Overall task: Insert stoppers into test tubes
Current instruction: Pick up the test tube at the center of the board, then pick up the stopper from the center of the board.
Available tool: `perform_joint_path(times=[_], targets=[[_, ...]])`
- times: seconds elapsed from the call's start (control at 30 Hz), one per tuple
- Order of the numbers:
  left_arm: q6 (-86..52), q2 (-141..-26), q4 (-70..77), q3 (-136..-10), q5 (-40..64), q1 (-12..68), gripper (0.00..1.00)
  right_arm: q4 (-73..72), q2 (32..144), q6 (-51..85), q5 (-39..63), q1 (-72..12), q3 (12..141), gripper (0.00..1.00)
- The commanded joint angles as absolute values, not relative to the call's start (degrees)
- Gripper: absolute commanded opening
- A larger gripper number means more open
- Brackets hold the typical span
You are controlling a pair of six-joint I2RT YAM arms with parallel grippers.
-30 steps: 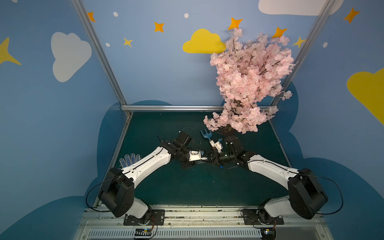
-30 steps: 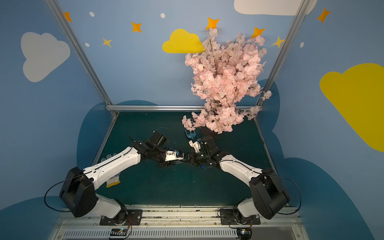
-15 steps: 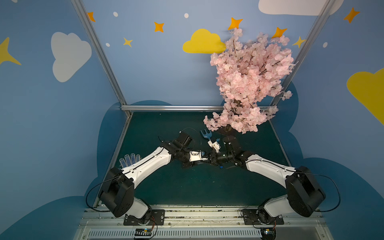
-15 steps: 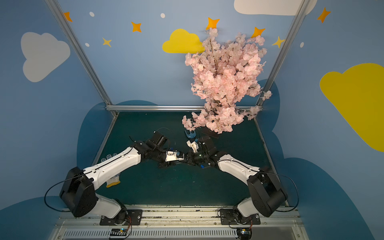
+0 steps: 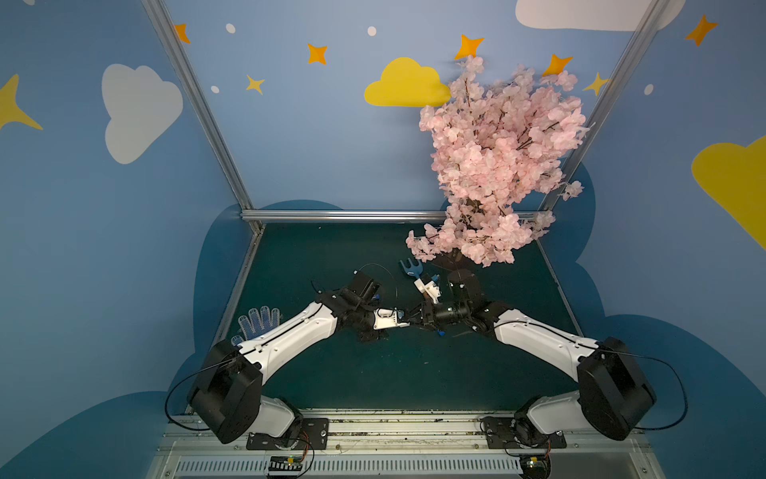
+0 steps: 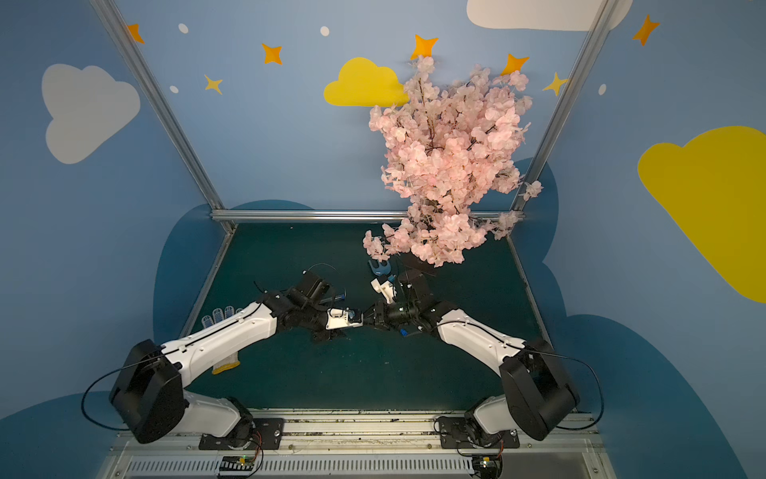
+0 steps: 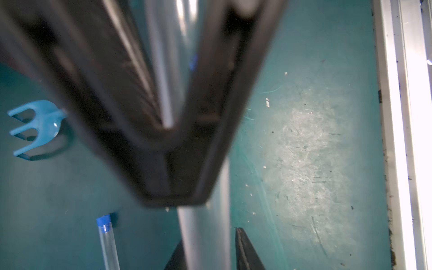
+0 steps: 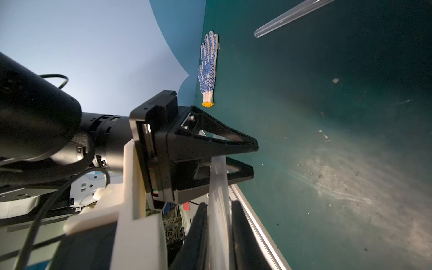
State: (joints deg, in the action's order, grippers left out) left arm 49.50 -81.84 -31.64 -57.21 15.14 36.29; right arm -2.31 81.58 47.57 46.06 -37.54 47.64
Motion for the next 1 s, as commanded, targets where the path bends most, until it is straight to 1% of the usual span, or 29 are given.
perform_joint_path(times=[0.0, 0.13, 0.33, 0.47, 0.5, 0.53, 0.57, 0.6, 0.63, 0.67, 0.73, 0.77, 0.83, 0.9, 0.97], targets=[[49.4, -80.7, -30.2, -57.7, 15.6, 36.3, 0.3, -2.2, 80.3, 47.6, 47.3, -37.2, 47.3, 0.05], [49.5, -79.5, -29.3, -57.2, 16.3, 36.4, 0.29, -2.9, 80.3, 47.9, 47.2, -37.1, 46.9, 0.05], [49.8, -79.4, -29.8, -56.9, 16.7, 36.4, 0.2, -3.6, 80.1, 48.4, 47.3, -37.0, 46.8, 0.05], [49.7, -79.0, -29.3, -56.8, 17.3, 36.4, 0.18, -3.6, 80.4, 48.5, 47.2, -37.0, 46.8, 0.05], [49.8, -78.9, -29.3, -56.8, 17.5, 36.4, 0.16, -3.6, 80.5, 48.5, 47.2, -37.0, 46.9, 0.05], [49.9, -78.8, -29.1, -56.7, 17.6, 36.4, 0.12, -3.7, 80.5, 48.5, 47.1, -37.0, 46.8, 0.05], [50.0, -78.8, -29.1, -56.7, 17.7, 36.4, 0.08, -3.6, 80.5, 48.5, 47.1, -37.0, 46.8, 0.09], [50.3, -78.7, -29.0, -56.6, 17.5, 36.4, 0.05, -3.6, 80.3, 48.5, 47.0, -36.9, 46.8, 0.16], [50.5, -78.6, -28.7, -56.4, 17.2, 36.4, 0.03, -3.6, 80.0, 48.4, 46.7, -36.9, 46.6, 0.29], [50.6, -78.3, -28.3, -56.1, 16.6, 36.5, 0.02, -3.6, 79.3, 48.3, 46.3, -36.7, 46.3, 0.4], [50.8, -78.0, -28.2, -55.9, 15.9, 36.4, 0.02, -3.5, 77.0, 47.5, 44.9, -36.0, 45.4, 0.53], [50.8, -77.9, -28.5, -55.8, 15.5, 36.4, 0.02, -2.6, 75.3, 46.6, 44.0, -35.5, 45.0, 0.57], [50.5, -77.7, -29.1, -55.4, 14.6, 36.3, 0.02, 1.3, 72.2, 44.2, 41.7, -34.1, 44.6, 0.6], [50.2, -77.6, -29.3, -54.6, 13.8, 36.3, 0.03, 8.2, 69.5, 40.5, 38.9, -32.0, 44.6, 0.6], [49.6, -77.8, -29.6, -54.0, 11.1, 35.9, 0.02, 17.4, 66.9, 34.5, 33.1, -30.4, 45.0, 0.6]])
